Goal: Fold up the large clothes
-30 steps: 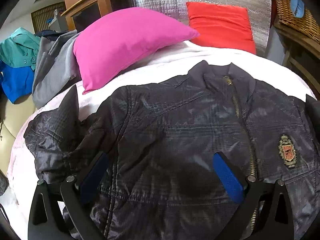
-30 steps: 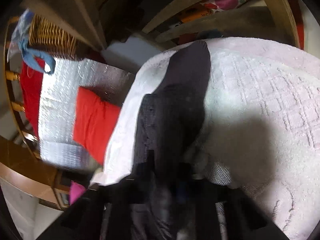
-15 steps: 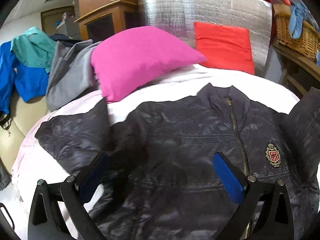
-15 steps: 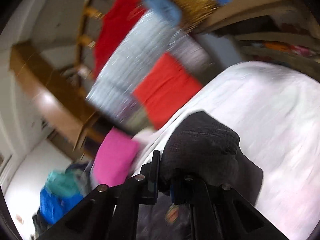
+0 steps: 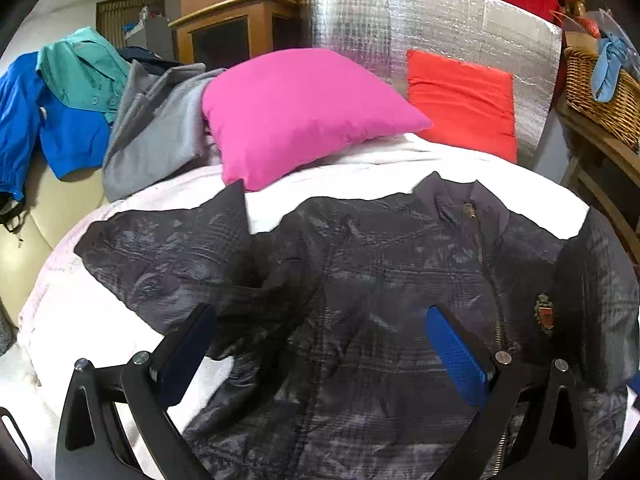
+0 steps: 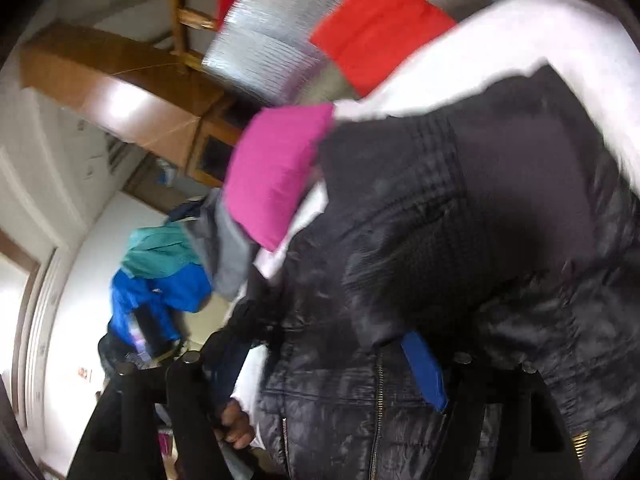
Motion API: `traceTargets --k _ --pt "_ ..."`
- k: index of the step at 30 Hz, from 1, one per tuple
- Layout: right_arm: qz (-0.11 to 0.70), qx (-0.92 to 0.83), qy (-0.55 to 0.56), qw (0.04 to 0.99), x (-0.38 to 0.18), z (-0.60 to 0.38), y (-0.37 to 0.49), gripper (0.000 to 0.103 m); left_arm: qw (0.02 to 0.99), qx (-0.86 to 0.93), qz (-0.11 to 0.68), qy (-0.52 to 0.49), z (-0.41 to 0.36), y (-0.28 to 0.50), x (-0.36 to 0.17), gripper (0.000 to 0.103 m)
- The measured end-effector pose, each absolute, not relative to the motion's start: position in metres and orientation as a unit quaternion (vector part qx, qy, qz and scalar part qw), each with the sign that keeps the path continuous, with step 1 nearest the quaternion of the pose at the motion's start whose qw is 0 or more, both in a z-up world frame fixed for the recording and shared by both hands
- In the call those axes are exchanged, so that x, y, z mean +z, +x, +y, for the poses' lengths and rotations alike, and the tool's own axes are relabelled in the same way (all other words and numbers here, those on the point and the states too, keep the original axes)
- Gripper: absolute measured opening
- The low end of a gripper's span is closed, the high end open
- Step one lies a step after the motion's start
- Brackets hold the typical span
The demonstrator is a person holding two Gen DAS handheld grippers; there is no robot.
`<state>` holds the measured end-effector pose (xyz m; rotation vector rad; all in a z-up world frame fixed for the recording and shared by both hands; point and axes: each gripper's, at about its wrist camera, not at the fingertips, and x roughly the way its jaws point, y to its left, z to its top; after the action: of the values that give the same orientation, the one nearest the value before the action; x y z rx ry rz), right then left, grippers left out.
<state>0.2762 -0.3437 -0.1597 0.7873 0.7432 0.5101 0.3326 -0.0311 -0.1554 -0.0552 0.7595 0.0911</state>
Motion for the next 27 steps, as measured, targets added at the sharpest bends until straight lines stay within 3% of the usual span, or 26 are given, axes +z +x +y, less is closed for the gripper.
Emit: traceTargets --k 7,14,18,23,27 --pt "0.278 0.23 0.45 0.817 -0.16 -0.417 0.267 0.076 0.933 -0.027 0.358 0.009 -0.076 0.333 -0.151 0.103" --pt "0.318 0.072 0.518 0.791 -0.206 -0.453 0.301 0.077 0.931 -0.145 0.335 0.029 -0.129 0.313 -0.147 0.103" --pt "0.367 0.112 0.55 0.742 -0.235 -0.452 0.334 0.077 0.918 -0.183 0.348 0.05 -0.158 0.309 -0.157 0.103" --pt "0.328 0.146 0.587 0.725 -0.239 -0.45 0.33 0.077 0.909 -0.146 0.383 0.073 -0.162 0.318 -0.176 0.103" --pt "0.309 0.011 0.497 0.811 -0.204 -0.461 0.307 0.077 0.903 -0.105 0.411 0.066 -0.142 0.33 -0.189 0.103"
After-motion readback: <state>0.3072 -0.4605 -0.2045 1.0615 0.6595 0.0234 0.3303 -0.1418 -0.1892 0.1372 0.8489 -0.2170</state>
